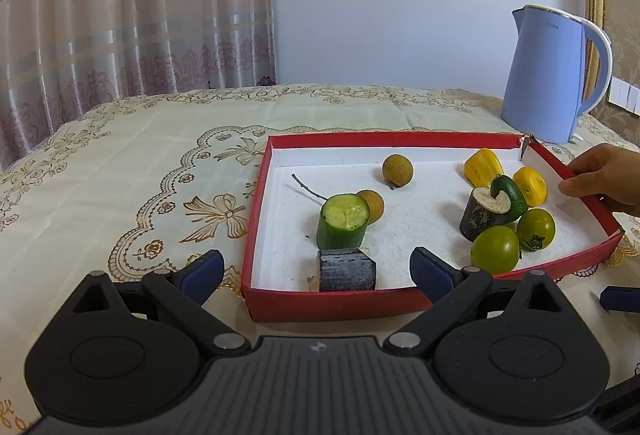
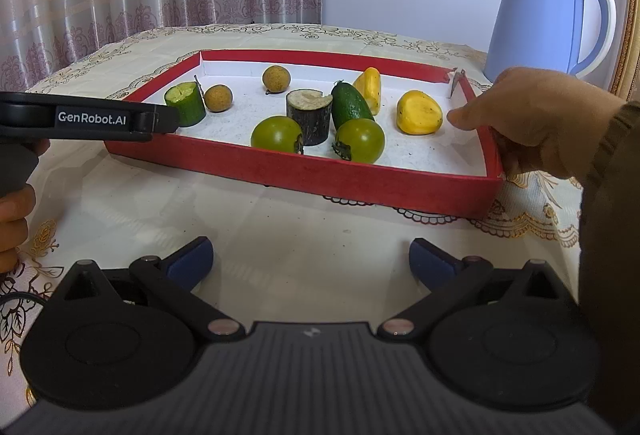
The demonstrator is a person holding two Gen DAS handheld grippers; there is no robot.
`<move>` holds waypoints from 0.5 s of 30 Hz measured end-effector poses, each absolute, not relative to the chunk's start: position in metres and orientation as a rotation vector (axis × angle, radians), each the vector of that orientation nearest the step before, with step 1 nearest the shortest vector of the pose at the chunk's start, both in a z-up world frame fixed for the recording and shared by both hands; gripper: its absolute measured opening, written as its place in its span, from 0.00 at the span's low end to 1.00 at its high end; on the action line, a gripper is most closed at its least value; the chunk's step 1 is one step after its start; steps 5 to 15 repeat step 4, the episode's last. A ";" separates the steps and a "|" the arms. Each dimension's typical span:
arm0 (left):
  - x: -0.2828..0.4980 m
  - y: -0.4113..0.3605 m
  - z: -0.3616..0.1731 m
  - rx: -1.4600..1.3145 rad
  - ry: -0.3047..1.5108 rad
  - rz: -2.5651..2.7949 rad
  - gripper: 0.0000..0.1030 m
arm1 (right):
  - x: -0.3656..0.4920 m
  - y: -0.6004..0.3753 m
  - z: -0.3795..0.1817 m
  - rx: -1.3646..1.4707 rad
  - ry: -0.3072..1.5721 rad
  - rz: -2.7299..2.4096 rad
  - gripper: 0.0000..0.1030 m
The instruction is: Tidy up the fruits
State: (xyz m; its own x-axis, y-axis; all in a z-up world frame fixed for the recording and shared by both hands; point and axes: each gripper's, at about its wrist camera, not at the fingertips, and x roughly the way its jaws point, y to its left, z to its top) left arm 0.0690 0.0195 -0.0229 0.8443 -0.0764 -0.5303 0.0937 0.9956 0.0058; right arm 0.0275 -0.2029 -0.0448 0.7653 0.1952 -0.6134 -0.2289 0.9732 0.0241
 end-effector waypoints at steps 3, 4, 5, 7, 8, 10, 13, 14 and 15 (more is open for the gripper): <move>0.069 0.020 -0.023 0.033 0.558 -0.089 0.97 | 0.027 -0.203 -0.045 -0.053 0.660 0.230 1.00; 0.069 0.020 -0.023 0.034 0.558 -0.089 0.97 | 0.028 -0.203 -0.045 -0.053 0.660 0.230 1.00; 0.069 0.020 -0.023 0.034 0.558 -0.089 0.97 | 0.028 -0.203 -0.045 -0.053 0.660 0.230 1.00; 0.069 0.020 -0.023 0.034 0.558 -0.089 0.97 | 0.028 -0.203 -0.045 -0.053 0.660 0.230 1.00; 0.069 0.020 -0.023 0.034 0.558 -0.089 0.97 | 0.028 -0.203 -0.045 -0.053 0.660 0.230 1.00; 0.069 0.020 -0.023 0.034 0.558 -0.089 0.97 | 0.028 -0.203 -0.045 -0.053 0.660 0.230 1.00; 0.069 0.020 -0.023 0.034 0.558 -0.089 0.97 | 0.028 -0.203 -0.045 -0.053 0.660 0.230 1.00; 0.069 0.020 -0.023 0.034 0.558 -0.089 0.97 | 0.028 -0.203 -0.045 -0.053 0.660 0.230 1.00; 0.069 0.020 -0.023 0.034 0.558 -0.089 0.97 | 0.028 -0.203 -0.045 -0.053 0.660 0.230 1.00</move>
